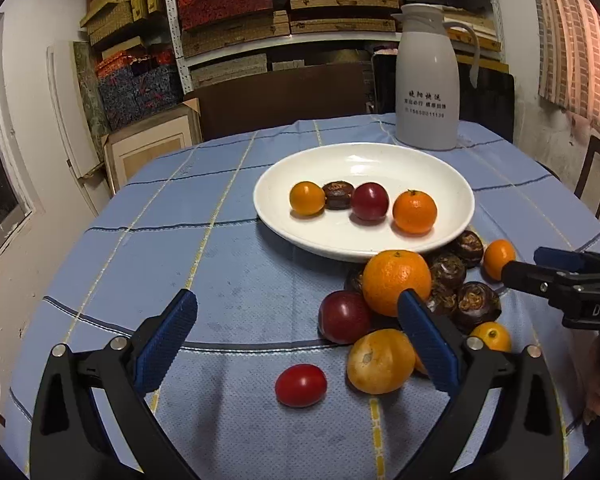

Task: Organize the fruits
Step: 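Grasp a large orange with the right tool while the left tool grasps another orange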

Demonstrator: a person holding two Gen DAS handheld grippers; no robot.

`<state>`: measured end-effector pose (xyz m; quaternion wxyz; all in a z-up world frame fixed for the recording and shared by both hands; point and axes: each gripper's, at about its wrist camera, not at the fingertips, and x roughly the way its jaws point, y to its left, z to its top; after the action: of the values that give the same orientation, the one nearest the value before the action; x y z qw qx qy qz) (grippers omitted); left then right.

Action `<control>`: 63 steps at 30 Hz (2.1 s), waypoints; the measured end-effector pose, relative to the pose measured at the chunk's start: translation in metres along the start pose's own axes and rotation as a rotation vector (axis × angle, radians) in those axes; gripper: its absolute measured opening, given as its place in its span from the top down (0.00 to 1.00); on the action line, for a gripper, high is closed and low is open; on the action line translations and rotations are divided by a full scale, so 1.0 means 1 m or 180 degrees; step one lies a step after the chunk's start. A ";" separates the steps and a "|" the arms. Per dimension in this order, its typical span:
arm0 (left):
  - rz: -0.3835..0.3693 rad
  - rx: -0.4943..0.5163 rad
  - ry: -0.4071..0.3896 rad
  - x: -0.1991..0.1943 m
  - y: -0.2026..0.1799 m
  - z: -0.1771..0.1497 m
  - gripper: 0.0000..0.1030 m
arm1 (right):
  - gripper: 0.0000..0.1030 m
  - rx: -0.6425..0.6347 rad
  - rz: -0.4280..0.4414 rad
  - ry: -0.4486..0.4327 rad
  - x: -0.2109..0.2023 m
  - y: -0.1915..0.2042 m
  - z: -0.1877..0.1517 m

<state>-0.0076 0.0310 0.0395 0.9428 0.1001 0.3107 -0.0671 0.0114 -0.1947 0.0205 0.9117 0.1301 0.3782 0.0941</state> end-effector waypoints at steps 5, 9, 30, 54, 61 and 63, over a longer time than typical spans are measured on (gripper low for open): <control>-0.0046 0.0075 0.0080 0.008 -0.005 -0.001 0.05 | 0.23 0.0071 0.0131 0.0012 0.005 -0.005 0.006; -0.0050 0.0120 0.0150 0.013 -0.008 -0.001 0.05 | 0.34 0.0109 0.0254 0.0213 0.020 -0.007 0.009; 0.0012 0.0167 0.0129 0.014 -0.009 -0.001 0.05 | 0.65 0.0180 0.0364 0.0320 0.034 -0.012 0.010; 0.0130 0.0276 0.0031 0.016 -0.018 0.001 0.04 | 0.65 0.0141 0.0550 -0.0071 -0.008 -0.005 0.017; -0.0331 0.0135 0.0021 0.010 -0.015 0.000 0.04 | 0.65 0.0220 0.0574 -0.0116 -0.014 -0.011 0.018; -0.0350 0.0145 0.0016 0.011 -0.017 0.002 0.04 | 0.65 0.0238 0.0581 -0.0112 -0.014 -0.011 0.018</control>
<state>-0.0010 0.0135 0.0318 0.9344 0.1045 0.3164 -0.1257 0.0153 -0.2121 0.0385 0.9003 0.1996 0.3519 0.1604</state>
